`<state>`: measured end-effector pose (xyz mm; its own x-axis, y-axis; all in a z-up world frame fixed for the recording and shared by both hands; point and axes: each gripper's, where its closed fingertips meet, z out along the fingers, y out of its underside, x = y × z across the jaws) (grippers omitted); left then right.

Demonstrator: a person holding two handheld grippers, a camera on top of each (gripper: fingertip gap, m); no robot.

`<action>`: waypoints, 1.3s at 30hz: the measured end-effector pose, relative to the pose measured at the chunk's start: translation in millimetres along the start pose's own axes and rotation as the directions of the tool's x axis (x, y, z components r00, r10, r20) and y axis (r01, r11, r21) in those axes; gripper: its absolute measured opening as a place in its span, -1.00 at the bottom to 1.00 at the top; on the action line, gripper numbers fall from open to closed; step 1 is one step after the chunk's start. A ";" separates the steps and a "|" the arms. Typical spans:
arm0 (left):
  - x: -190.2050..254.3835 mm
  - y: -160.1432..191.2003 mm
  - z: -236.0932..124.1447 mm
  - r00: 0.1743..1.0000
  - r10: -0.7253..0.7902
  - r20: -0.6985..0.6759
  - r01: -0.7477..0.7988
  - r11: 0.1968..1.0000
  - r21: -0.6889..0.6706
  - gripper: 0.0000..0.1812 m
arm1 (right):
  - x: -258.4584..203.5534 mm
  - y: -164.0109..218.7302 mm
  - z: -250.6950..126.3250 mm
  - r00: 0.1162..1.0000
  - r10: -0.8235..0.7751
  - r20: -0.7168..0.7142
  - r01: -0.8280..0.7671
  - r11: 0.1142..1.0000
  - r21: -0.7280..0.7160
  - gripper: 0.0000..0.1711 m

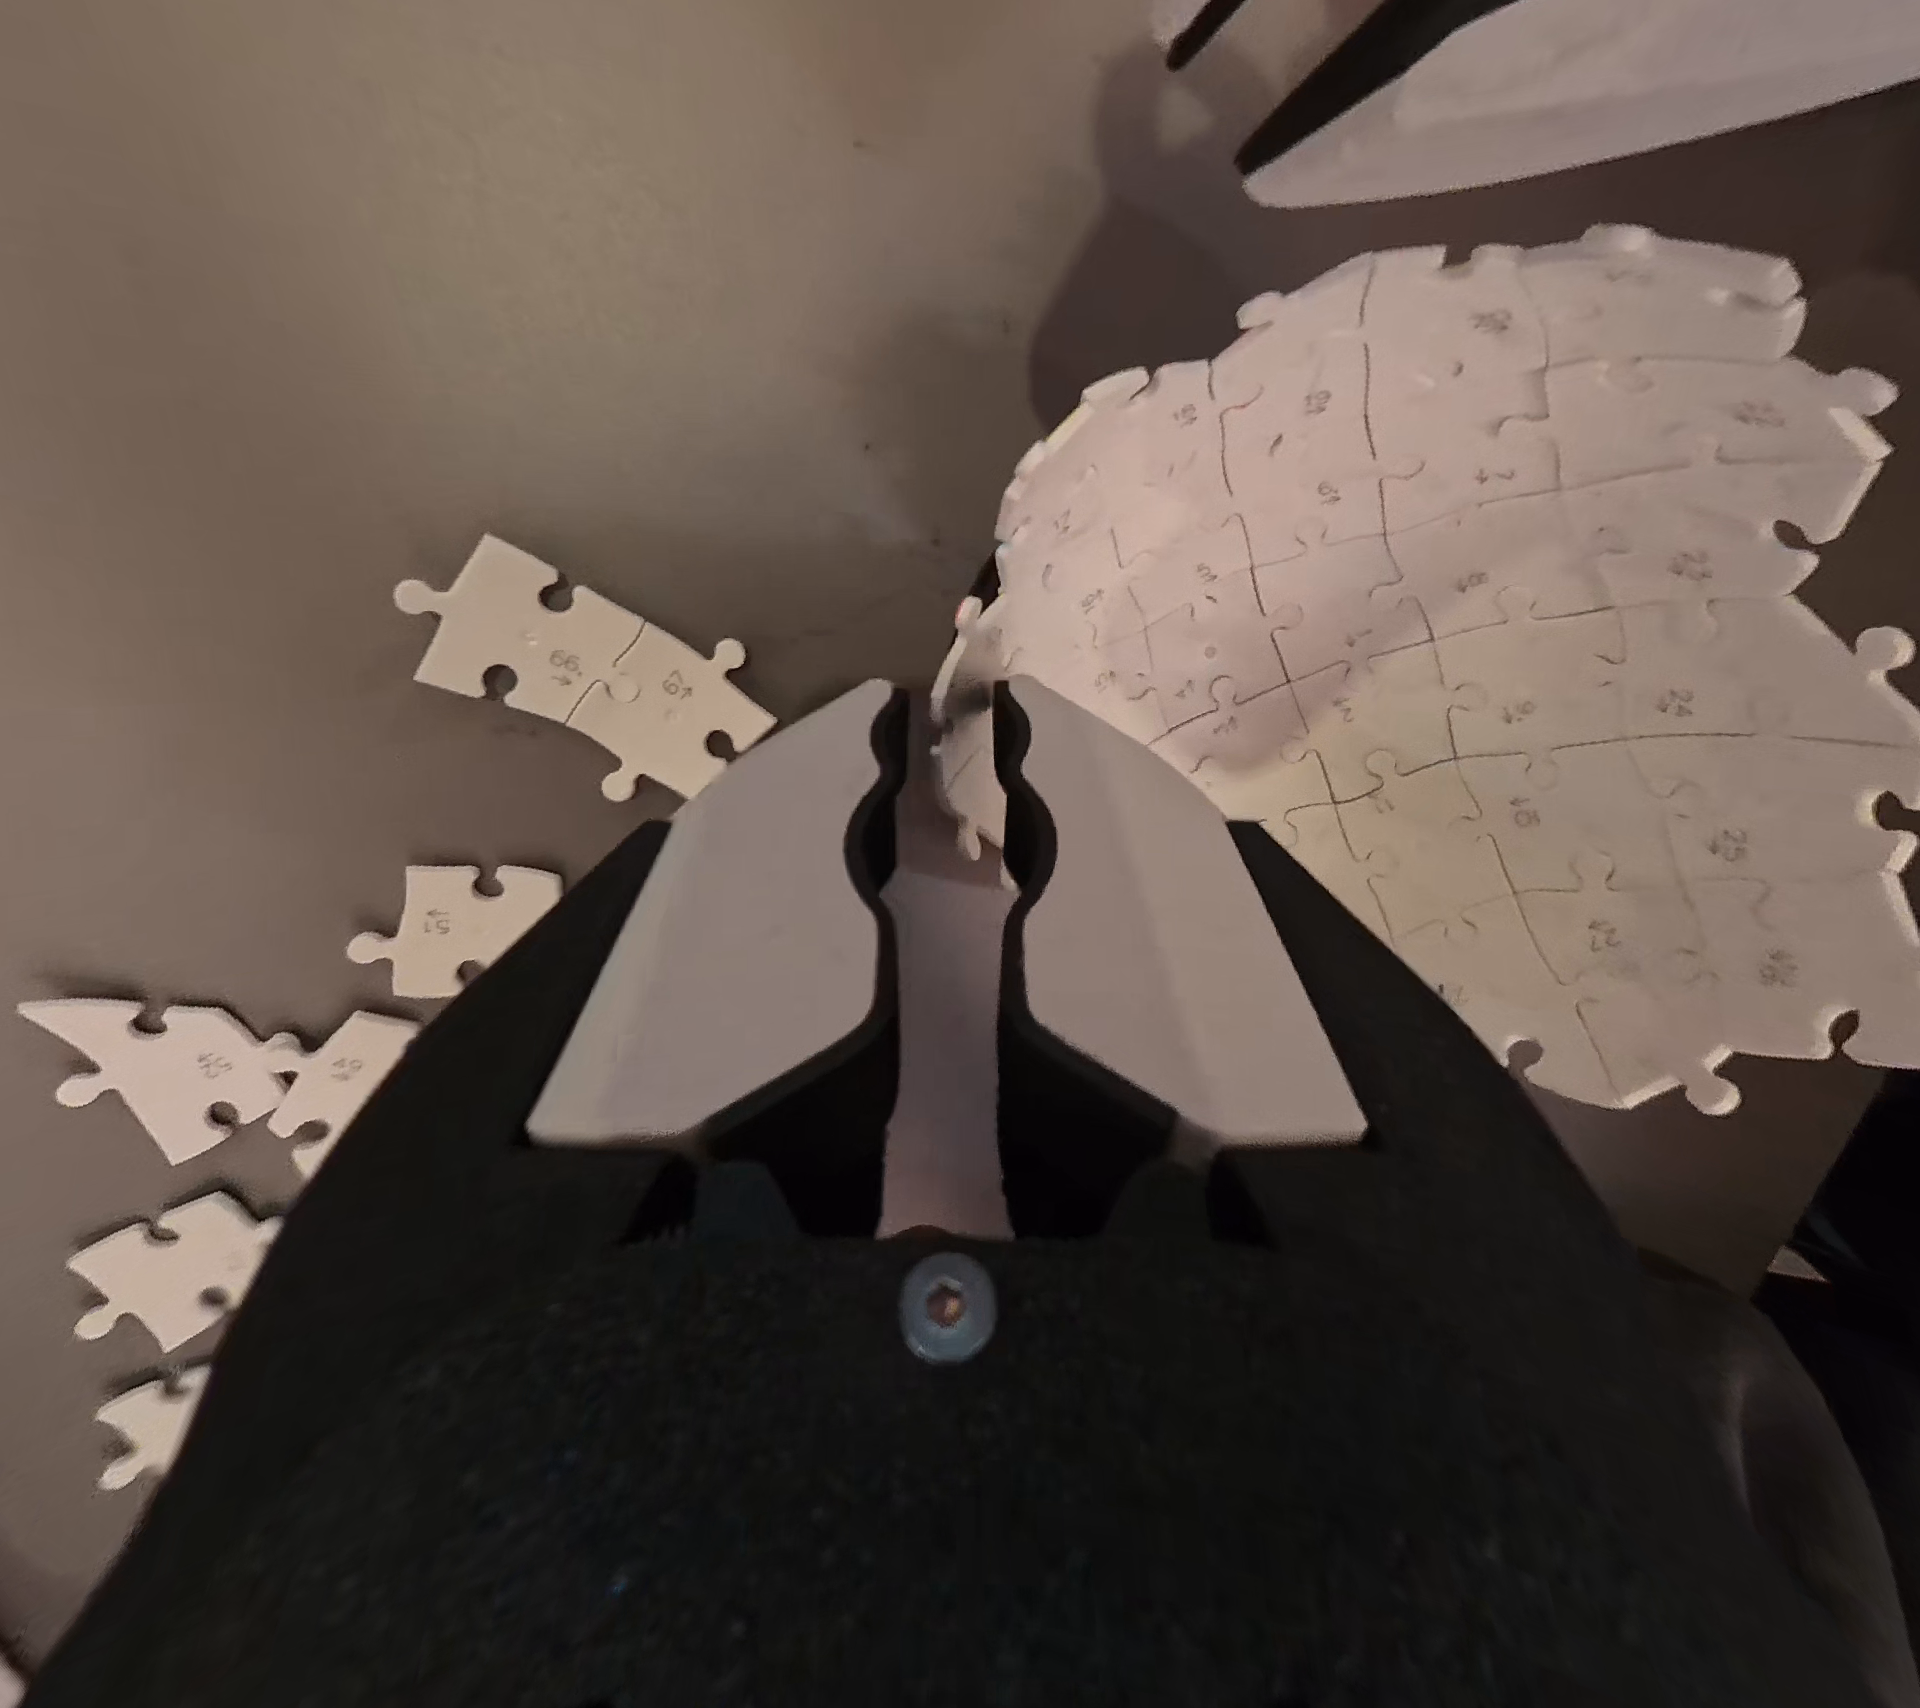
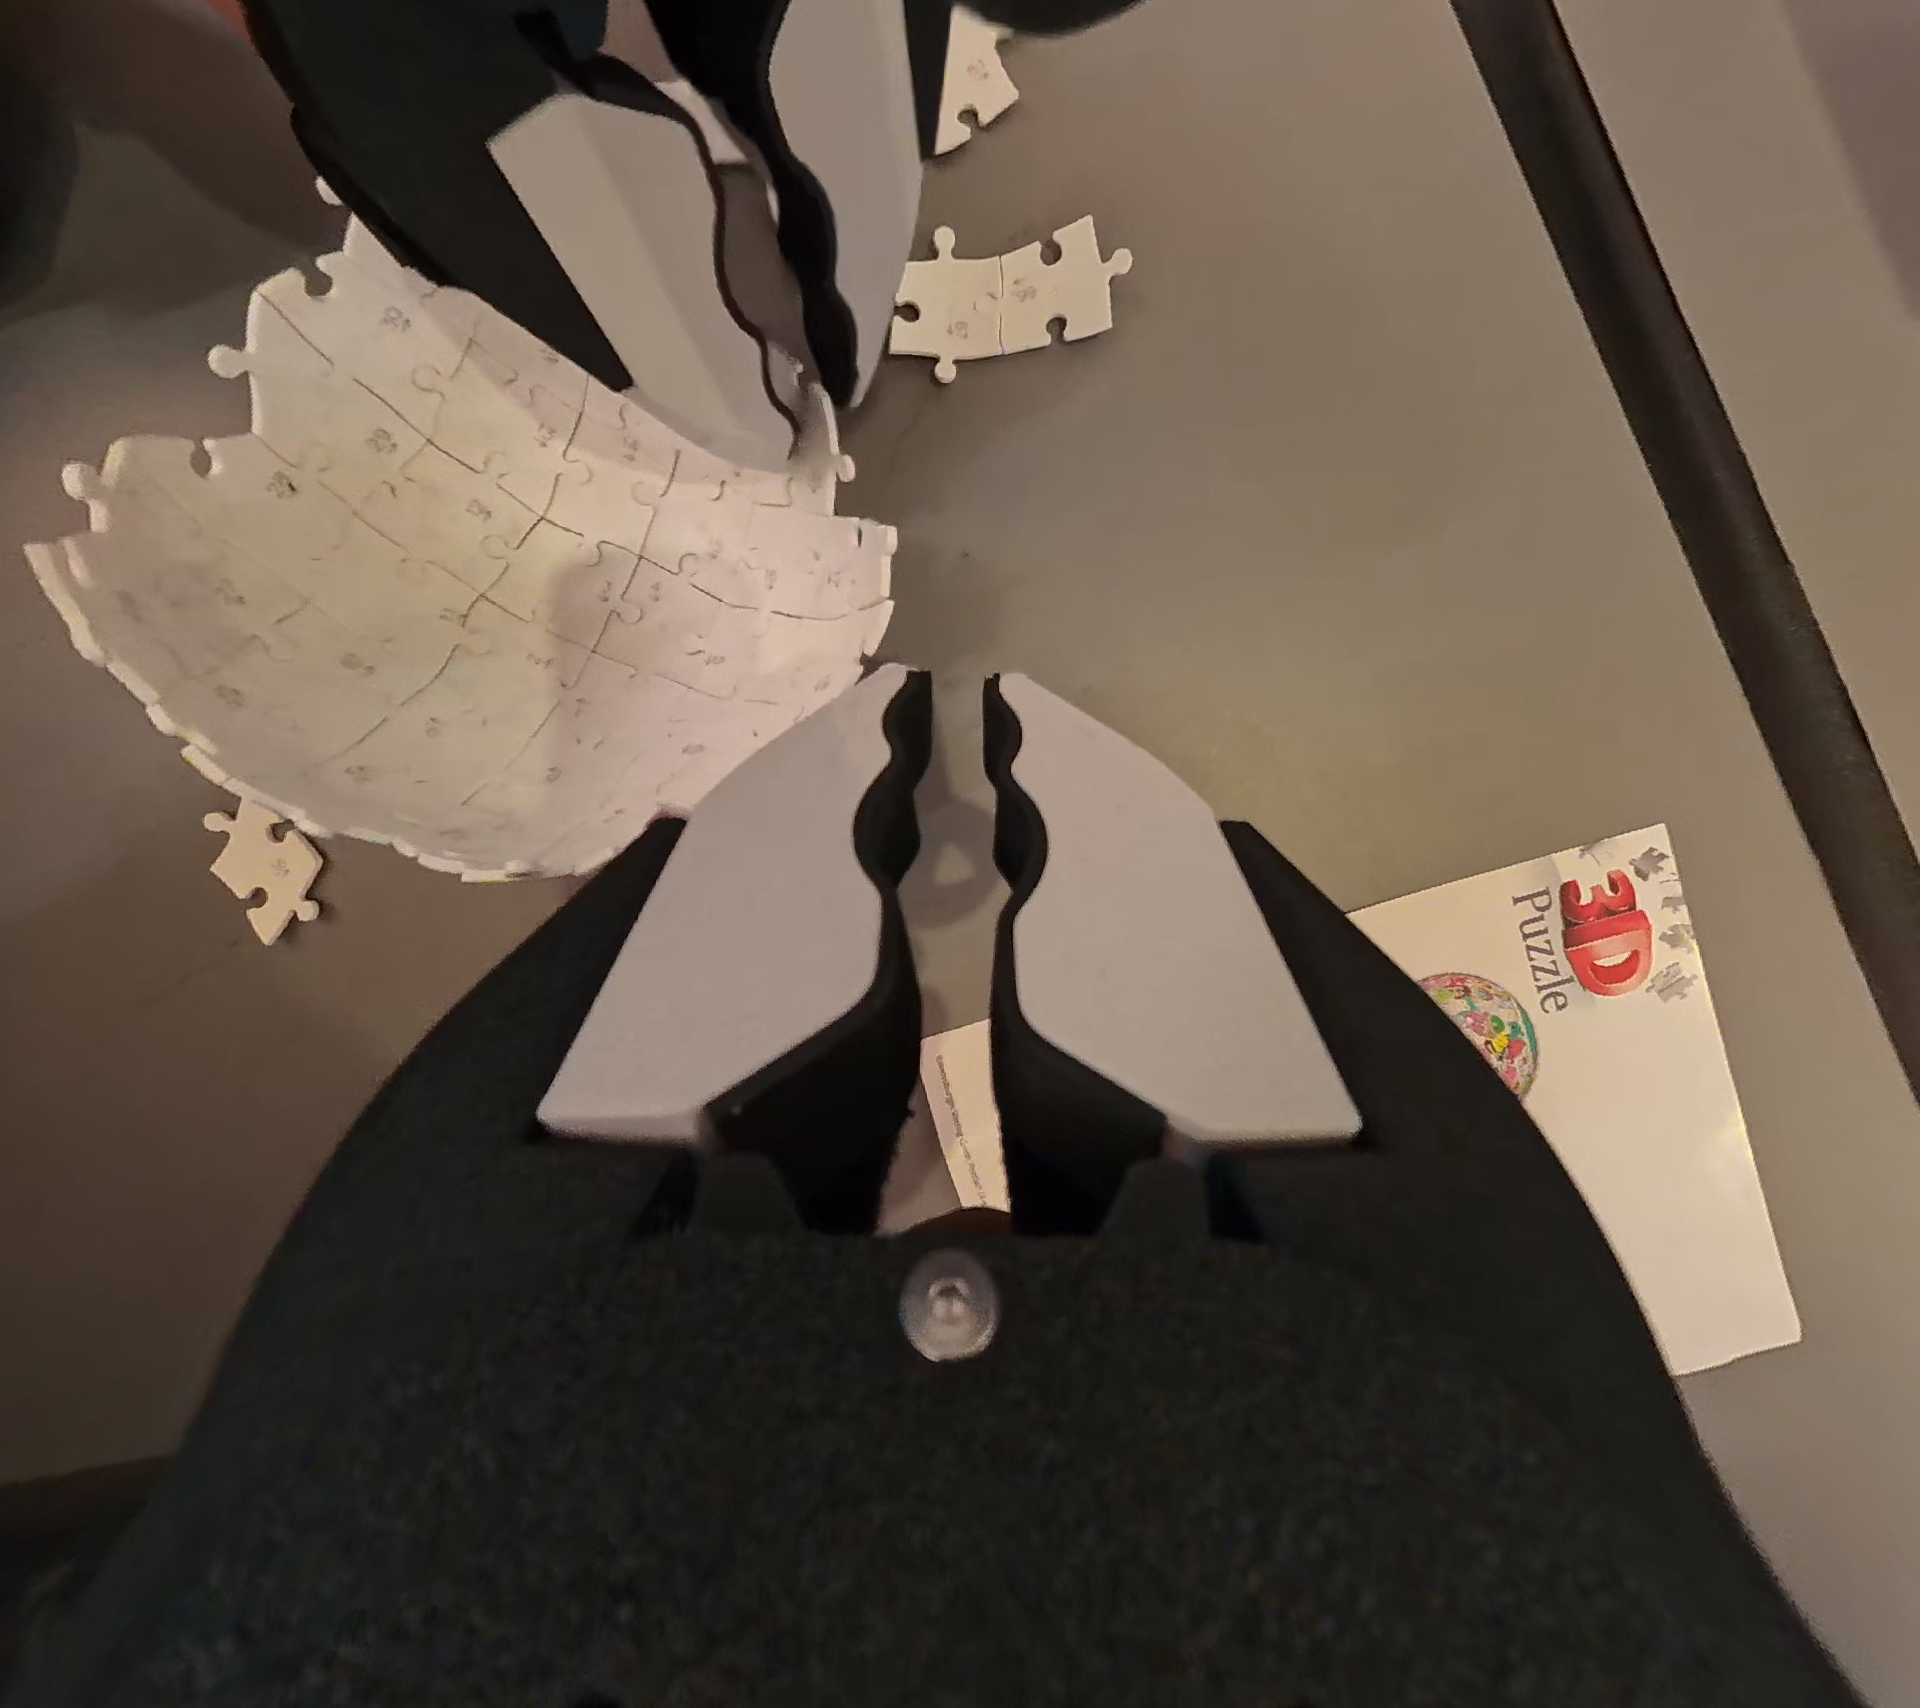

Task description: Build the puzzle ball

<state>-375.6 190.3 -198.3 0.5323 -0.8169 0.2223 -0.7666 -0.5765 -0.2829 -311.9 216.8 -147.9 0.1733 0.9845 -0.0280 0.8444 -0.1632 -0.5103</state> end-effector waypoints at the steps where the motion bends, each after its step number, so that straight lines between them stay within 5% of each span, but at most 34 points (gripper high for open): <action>1: -0.7 -0.1 -0.9 1.000 0.011 0.014 -0.011 1.000 -0.001 -0.79 | 0.0 0.5 0.4 1.000 0.000 0.001 0.000 1.000 -0.002 -0.89; 39: 12.2 -1.6 11.7 0.990 0.142 0.010 -0.141 0.990 -0.025 -0.87 | 1.8 7.0 -1.4 0.999 -0.039 0.000 0.039 0.999 -0.003 -0.88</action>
<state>-363.6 181.0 -206.1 0.4217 -0.8905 0.1709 -0.8430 -0.4545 -0.2878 -305.0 217.3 -150.3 0.1405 0.9901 -0.0078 0.8519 -0.1249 -0.5087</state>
